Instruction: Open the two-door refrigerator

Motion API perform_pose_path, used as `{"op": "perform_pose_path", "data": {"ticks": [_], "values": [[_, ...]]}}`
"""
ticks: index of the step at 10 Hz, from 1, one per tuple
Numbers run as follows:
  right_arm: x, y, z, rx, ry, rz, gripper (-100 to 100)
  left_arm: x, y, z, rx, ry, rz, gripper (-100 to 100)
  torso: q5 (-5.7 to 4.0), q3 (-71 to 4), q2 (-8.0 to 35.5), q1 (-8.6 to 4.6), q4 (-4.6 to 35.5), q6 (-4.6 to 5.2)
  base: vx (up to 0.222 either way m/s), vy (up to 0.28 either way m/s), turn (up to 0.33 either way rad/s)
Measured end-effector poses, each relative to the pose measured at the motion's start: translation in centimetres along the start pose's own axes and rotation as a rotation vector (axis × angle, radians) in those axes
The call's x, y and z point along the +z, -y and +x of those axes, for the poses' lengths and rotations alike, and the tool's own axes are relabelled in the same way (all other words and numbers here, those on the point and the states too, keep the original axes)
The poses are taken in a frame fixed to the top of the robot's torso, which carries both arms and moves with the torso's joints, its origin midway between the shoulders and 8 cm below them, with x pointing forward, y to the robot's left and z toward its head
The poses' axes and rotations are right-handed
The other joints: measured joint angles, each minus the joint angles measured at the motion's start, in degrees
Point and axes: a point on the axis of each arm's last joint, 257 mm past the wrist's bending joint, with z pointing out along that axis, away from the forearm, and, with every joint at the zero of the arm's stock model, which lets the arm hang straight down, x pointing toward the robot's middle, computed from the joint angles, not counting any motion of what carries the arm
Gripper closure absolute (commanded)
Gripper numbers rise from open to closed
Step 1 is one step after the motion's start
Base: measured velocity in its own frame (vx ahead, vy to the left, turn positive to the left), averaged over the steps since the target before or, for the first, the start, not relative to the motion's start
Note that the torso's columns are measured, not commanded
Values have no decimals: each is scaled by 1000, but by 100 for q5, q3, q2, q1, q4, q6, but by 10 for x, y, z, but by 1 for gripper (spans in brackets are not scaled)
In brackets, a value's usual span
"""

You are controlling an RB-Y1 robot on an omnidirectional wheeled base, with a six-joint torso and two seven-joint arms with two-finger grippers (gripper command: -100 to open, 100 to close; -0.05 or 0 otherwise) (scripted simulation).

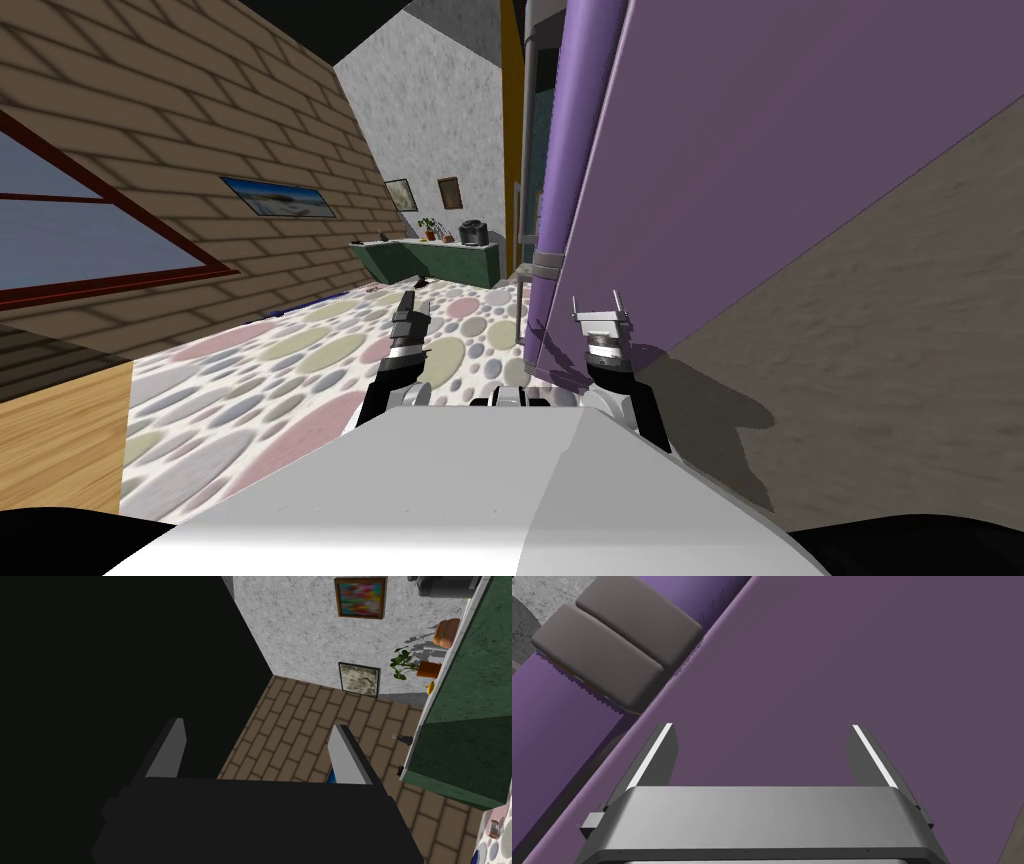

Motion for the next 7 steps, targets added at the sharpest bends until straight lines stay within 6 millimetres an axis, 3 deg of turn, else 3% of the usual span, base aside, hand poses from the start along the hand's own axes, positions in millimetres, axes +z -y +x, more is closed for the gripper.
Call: {"op": "perform_pose_path", "data": {"ticks": [7], "values": [[-2, 0, -4, 369, 46, -38, -100, 0, 0, 0, 0, 0, 0, 0, 1, 1, 1, 3, 0, 0, 55, 27, 22]]}}
